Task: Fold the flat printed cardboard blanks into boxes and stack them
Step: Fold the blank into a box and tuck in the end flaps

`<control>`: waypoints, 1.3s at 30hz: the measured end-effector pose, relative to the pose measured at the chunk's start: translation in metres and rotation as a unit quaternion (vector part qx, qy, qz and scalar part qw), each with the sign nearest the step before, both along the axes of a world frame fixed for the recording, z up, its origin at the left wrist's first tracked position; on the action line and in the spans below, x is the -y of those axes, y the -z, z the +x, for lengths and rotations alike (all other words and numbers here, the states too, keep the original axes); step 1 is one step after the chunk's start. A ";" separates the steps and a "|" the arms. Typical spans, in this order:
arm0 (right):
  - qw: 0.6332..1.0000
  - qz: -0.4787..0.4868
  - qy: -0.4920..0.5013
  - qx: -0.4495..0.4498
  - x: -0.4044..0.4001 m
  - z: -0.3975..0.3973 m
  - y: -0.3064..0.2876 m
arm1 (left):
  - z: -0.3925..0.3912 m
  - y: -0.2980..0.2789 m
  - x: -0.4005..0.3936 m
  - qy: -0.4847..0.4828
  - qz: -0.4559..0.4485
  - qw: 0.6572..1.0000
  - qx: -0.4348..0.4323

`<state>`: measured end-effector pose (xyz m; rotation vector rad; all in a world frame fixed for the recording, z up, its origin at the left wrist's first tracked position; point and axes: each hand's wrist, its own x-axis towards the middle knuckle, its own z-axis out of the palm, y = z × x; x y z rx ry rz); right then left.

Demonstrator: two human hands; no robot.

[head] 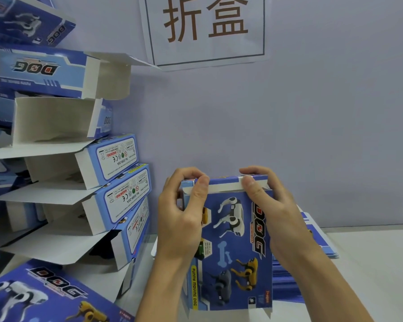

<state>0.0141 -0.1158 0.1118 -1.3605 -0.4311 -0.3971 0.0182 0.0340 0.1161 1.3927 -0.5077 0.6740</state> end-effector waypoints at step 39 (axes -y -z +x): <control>0.996 0.011 -0.087 0.028 0.003 -0.001 0.006 | 0.005 0.006 -0.027 0.095 -0.050 0.991 -0.080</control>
